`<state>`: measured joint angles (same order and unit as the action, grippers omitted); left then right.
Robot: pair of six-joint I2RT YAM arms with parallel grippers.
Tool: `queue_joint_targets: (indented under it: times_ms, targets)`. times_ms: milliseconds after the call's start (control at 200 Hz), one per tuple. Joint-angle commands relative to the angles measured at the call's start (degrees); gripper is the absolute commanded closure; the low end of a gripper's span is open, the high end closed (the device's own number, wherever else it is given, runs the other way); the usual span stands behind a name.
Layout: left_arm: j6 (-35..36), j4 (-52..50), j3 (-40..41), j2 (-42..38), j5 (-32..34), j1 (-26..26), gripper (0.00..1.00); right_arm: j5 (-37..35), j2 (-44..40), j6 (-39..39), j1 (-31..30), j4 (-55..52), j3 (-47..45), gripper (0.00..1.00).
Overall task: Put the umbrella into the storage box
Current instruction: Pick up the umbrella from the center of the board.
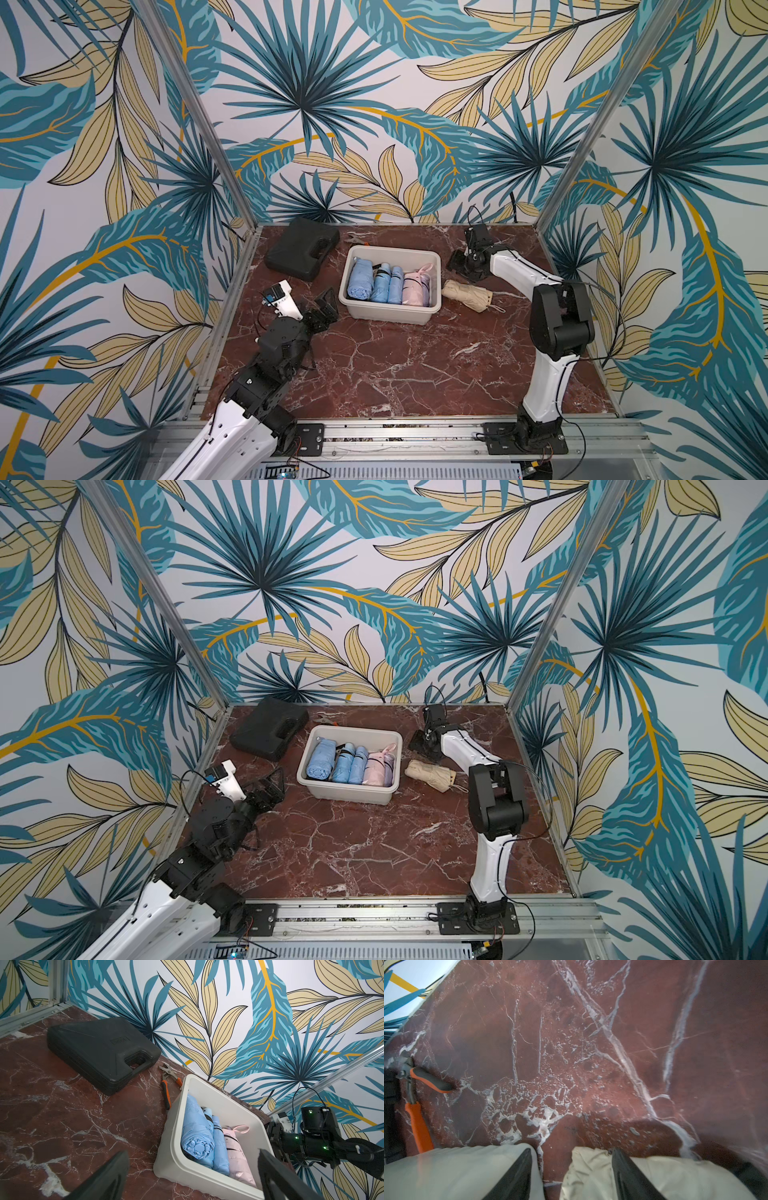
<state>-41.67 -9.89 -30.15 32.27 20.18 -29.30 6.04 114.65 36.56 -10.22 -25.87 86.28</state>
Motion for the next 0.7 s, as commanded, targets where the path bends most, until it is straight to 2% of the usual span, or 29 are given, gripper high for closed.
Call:
queue_joint_targets:
  times_ms: [0,240,391,561,696]
  targets:
    - [1.2,1.0,-0.8,0.5,0.4,0.3,0.0,5.7,1.8,4.3,-0.1,2.4,0.1,0.37]
    - [1.0,1.9,-0.4,1.1,0.3,0.3,0.0,10.3,-3.8,8.8,-0.2,7.7,-12.1,0.37]
    - [0.5,2.7,-0.1,1.6,-0.3,0.3,0.0,10.0,-10.7,9.3,-0.3,7.9,-19.6,0.37]
    - [0.4,3.2,-0.1,1.8,-0.8,0.3,0.0,6.8,-17.4,8.1,-0.4,3.9,-24.8,0.35]
    - [0.8,3.1,-0.1,1.6,-0.8,0.3,0.0,-2.9,-24.2,7.5,-0.4,-2.0,-25.8,0.25]
